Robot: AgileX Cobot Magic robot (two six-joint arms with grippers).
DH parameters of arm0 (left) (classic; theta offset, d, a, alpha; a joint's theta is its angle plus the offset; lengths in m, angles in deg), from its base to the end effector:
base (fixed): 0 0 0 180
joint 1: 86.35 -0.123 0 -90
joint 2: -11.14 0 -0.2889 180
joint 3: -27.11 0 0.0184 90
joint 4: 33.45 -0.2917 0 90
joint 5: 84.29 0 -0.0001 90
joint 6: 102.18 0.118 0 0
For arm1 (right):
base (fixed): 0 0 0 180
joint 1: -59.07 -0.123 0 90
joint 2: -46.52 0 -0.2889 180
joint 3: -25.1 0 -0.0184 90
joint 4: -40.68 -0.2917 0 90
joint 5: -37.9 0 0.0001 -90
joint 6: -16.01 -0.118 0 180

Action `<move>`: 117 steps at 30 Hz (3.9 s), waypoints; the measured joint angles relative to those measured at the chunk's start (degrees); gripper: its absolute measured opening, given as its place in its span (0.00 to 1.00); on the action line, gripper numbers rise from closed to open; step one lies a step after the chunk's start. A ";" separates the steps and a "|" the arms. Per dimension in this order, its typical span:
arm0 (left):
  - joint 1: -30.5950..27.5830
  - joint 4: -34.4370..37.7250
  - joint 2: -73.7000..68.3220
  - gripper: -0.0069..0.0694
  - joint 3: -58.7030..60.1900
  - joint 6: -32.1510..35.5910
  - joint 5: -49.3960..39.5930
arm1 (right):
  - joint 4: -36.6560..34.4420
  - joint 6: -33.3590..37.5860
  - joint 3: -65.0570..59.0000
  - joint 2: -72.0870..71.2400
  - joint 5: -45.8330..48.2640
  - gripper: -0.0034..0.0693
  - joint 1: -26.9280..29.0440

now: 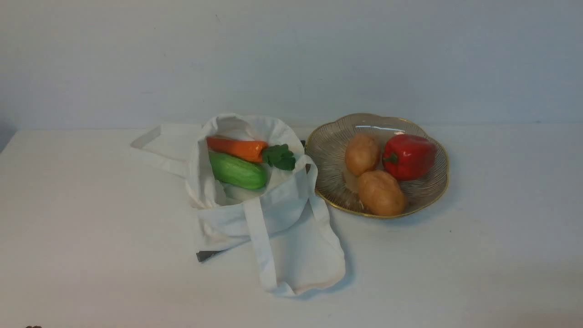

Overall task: Take vegetables from cloth bag on white table place on plate.
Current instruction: 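Reach into the cloth bag toward a vegetable inside it with the left gripper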

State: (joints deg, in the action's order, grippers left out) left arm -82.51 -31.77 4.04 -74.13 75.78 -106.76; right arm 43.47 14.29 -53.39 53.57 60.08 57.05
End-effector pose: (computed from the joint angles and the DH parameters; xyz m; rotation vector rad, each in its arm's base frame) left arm 0.1146 -0.0090 0.1609 0.0117 1.8917 -0.0991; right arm 0.1150 0.0019 0.1635 -0.0347 1.8793 -0.0034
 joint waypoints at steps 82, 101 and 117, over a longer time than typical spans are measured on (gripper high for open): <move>0.85 22.23 -74.74 0.13 -60.52 13.47 -40.74 | 0.00 0.00 0.00 0.00 0.00 0.03 0.00; 10.57 13.20 -107.93 0.64 -89.50 -9.78 -28.87 | 0.00 0.00 0.00 0.00 0.00 0.03 0.00; 10.76 14.33 -118.34 0.65 -97.01 16.43 -20.69 | 0.00 0.00 0.00 0.00 0.00 0.03 0.00</move>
State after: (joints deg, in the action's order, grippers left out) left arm -71.76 -17.44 -114.30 -171.14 92.20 -127.45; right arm 43.47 14.29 -53.39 53.57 60.08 57.05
